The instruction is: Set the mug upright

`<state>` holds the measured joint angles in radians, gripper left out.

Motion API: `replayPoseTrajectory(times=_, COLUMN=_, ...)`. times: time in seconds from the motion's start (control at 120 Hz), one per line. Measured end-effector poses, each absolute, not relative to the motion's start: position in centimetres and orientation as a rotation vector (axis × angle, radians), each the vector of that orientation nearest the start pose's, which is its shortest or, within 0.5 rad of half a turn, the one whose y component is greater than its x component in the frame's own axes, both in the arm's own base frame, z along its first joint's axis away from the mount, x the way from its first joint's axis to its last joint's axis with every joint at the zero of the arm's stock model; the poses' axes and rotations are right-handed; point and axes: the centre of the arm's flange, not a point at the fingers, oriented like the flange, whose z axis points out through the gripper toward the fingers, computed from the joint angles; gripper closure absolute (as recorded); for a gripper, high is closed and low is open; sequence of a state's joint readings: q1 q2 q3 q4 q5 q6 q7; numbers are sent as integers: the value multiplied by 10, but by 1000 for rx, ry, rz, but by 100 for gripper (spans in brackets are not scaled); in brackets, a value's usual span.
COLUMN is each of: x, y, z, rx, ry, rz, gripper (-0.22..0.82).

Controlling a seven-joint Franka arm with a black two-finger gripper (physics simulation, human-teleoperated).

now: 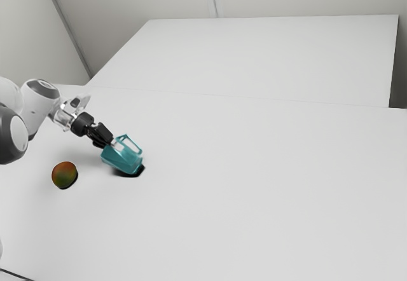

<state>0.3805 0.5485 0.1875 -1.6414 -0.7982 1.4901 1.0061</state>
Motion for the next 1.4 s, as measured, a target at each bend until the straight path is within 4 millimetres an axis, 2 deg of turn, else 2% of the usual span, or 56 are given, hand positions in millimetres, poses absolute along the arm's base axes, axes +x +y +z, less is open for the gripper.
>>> replayPoseTrajectory(times=0.125, x=567, y=249, z=301, rx=2197, ry=-234, rz=48, gripper=75)
replayPoseTrajectory(times=0.342, x=570, y=237, z=322, rx=2210, ry=-272, rz=63, gripper=75)
replayPoseTrajectory(times=0.467, x=574, y=204, z=346, rx=2246, ry=-346, rz=59, gripper=76)
replayPoseTrajectory(times=0.7, x=548, y=140, z=375, rx=2379, ry=-457, rz=34, gripper=78)
replayPoseTrajectory(times=0.817, x=530, y=114, z=372, rx=2447, ry=-489, rz=20, gripper=78)
replayPoseTrajectory(times=0.992, x=517, y=78, z=376, rx=2583, ry=-600, rz=8, gripper=79)
replayPoseTrajectory(times=1.117, x=513, y=50, z=379, rx=2680, ry=-716, rz=-2, gripper=79)
replayPoseTrajectory(times=1.4, x=517, y=-13, z=378, rx=2843, ry=-994, rz=-25, gripper=79)
